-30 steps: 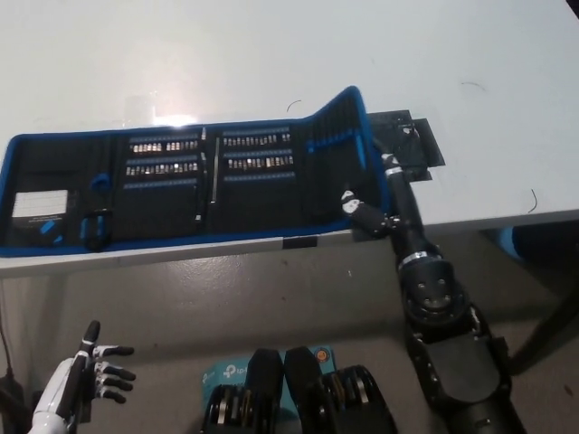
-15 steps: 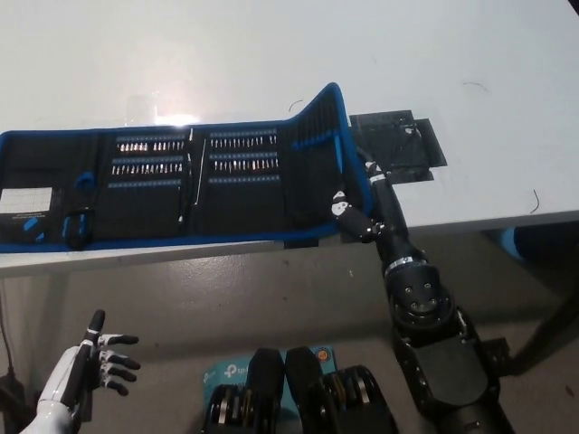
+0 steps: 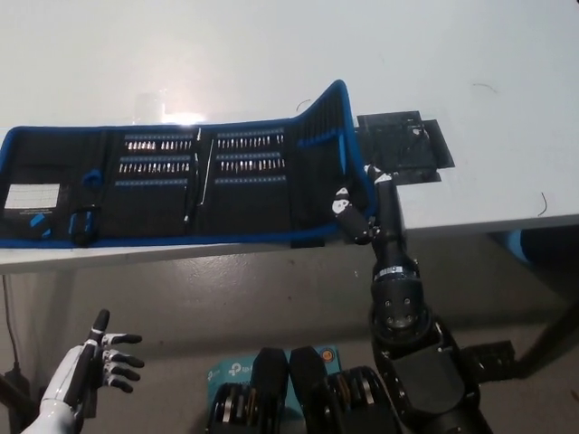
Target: The robot uses its right hand to lift an edge of the toolkit kept in middle of the desk and make one fold in it
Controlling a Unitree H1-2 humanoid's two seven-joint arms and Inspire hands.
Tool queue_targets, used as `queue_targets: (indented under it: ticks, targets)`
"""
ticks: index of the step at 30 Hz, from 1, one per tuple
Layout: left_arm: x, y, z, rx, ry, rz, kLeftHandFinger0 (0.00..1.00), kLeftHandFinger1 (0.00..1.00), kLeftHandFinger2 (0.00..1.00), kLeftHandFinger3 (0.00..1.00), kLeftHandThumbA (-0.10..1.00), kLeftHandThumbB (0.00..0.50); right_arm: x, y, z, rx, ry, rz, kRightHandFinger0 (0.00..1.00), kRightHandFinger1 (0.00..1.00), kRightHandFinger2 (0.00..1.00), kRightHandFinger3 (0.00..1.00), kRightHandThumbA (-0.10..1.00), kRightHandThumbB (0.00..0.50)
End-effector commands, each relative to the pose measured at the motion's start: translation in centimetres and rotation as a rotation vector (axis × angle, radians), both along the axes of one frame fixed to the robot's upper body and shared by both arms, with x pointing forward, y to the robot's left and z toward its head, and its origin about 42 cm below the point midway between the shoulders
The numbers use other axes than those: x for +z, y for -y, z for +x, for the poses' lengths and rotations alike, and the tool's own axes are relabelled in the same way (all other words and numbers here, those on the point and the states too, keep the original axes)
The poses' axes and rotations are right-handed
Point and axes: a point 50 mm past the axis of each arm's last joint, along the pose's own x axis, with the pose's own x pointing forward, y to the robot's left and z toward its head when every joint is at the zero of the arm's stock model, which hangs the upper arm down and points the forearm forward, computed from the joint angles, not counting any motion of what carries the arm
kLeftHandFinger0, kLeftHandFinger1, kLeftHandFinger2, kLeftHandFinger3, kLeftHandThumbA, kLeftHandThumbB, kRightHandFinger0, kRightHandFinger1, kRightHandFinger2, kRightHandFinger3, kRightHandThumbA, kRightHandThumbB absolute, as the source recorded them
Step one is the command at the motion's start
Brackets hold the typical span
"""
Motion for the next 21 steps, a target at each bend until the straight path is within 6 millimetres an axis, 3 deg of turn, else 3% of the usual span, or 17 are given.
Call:
queue_targets:
  ticks: [1,4,5,7,8,9,10,12,14,15,16,18,19,21]
  targets:
    - [1.0,-0.6,0.3,-0.035,0.032,0.024,0.43,0.44,0.45,0.6,1.0,0.5,3.6,-0.1,1.0,-0.02,0.18,-0.054,0.0,0.04,0.34,0.17,-0.1,0.063]
    - [1.1,-0.7,0.3,-0.033,0.025,0.028,0.43,0.44,0.44,0.6,1.0,0.5,6.2,-0.2,2.2,0.025,0.211,-0.135,0.0,0.0,0.25,0.14,-0.1,0.073]
    - [1.1,-0.7,0.3,-0.037,0.03,0.025,0.42,0.42,0.43,0.59,1.0,0.5,7.6,-0.3,2.9,0.042,0.203,-0.238,0.0,0.0,0.19,0.16,-0.1,0.084]
    - [1.1,-0.8,0.3,-0.039,0.029,0.027,0.42,0.42,0.43,0.59,1.0,0.5,7.5,-0.3,2.8,0.041,0.2,-0.239,0.0,0.0,0.14,0.16,-0.1,0.085]
    - [1.2,-0.7,0.3,-0.04,0.031,0.033,0.42,0.42,0.43,0.58,1.0,0.5,9.8,-0.7,3.6,0.072,0.249,-0.384,0.0,0.0,0.08,0.17,-0.1,0.103]
    - [1.2,-0.8,0.3,-0.041,0.02,0.031,0.44,0.44,0.45,0.61,1.0,0.5,11.4,-1.2,4.1,0.1,0.277,-0.461,0.0,0.0,0.02,0.32,-0.1,0.127]
    - [1.2,-0.7,0.3,-0.041,0.021,0.032,0.44,0.44,0.45,0.61,1.0,0.5,12.6,-1.7,4.3,0.126,0.276,-0.528,0.0,0.0,0.0,0.39,-0.1,0.129]
    - [1.1,-0.8,0.4,-0.043,0.019,0.033,0.43,0.43,0.44,0.6,1.0,0.5,14.7,-3.2,4.7,0.182,0.311,-0.665,0.0,0.0,0.0,0.41,-0.1,0.143]
    - [1.0,-0.9,0.4,-0.041,0.021,0.03,0.42,0.43,0.43,0.6,1.0,0.5,15.5,-4.0,4.9,0.198,0.331,-0.773,0.0,0.0,0.03,0.4,-0.1,0.16]
    - [1.1,-0.8,0.3,-0.041,0.024,0.032,0.42,0.44,0.44,0.6,1.0,0.5,16.2,-5.4,4.8,0.237,0.311,-0.859,0.0,0.0,0.08,0.5,-0.1,0.195]
    - [1.2,-0.7,0.4,-0.045,0.023,0.032,0.42,0.43,0.44,0.6,1.0,0.5,16.1,-6.0,4.7,0.244,0.34,-0.922,0.0,0.0,0.04,0.48,-0.1,0.232]
    - [1.2,-0.7,0.3,-0.044,0.019,0.031,0.43,0.43,0.45,0.61,1.0,0.5,15.9,-6.9,4.5,0.281,0.34,-0.99,0.0,0.0,0.04,0.47,-0.1,0.224]
    - [1.3,-0.6,0.4,-0.045,0.018,0.03,0.43,0.43,0.45,0.61,1.0,0.5,15.4,-7.6,4.1,0.301,0.355,-1.061,0.0,0.0,0.04,0.42,-0.1,0.209]
    - [1.3,-0.5,0.6,-0.052,0.017,0.029,0.45,0.45,0.45,0.6,1.0,0.5,13.9,-8.7,3.6,0.341,0.347,-1.171,0.0,0.0,0.01,0.22,-0.1,0.158]
